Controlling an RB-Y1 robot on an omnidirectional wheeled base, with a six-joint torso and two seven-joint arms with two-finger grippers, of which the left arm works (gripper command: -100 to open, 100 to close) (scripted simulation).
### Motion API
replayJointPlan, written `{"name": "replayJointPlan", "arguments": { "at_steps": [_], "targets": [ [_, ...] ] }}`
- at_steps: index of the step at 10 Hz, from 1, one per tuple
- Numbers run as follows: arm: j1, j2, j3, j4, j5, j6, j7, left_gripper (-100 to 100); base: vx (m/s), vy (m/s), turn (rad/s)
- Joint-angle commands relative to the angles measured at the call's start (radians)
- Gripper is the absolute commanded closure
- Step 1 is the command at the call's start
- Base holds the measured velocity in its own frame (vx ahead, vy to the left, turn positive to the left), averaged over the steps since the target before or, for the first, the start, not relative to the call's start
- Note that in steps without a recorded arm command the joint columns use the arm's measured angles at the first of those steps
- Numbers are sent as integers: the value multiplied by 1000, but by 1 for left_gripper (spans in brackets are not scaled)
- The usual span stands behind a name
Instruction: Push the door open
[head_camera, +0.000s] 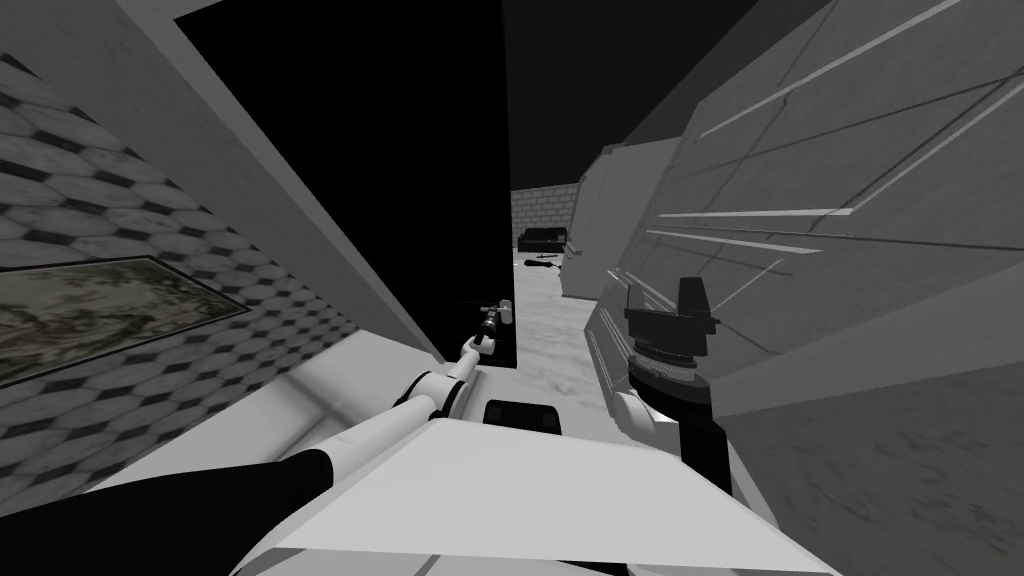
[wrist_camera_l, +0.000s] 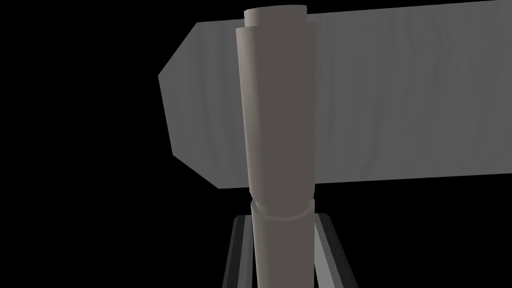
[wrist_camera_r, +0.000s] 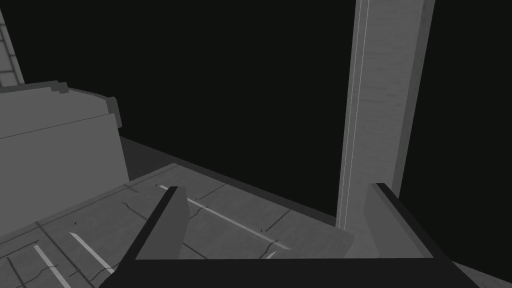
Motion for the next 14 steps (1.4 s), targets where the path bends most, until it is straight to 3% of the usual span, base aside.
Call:
{"name": "replayJointPlan", "arguments": {
  "at_steps": [1, 14],
  "targets": [
    [-3, 19, 21, -5, 10, -3, -13, 100, 176, -108, 140],
    [3, 26, 90, -3, 57, -2, -73, 100, 139, -115, 118]
  ]
}}
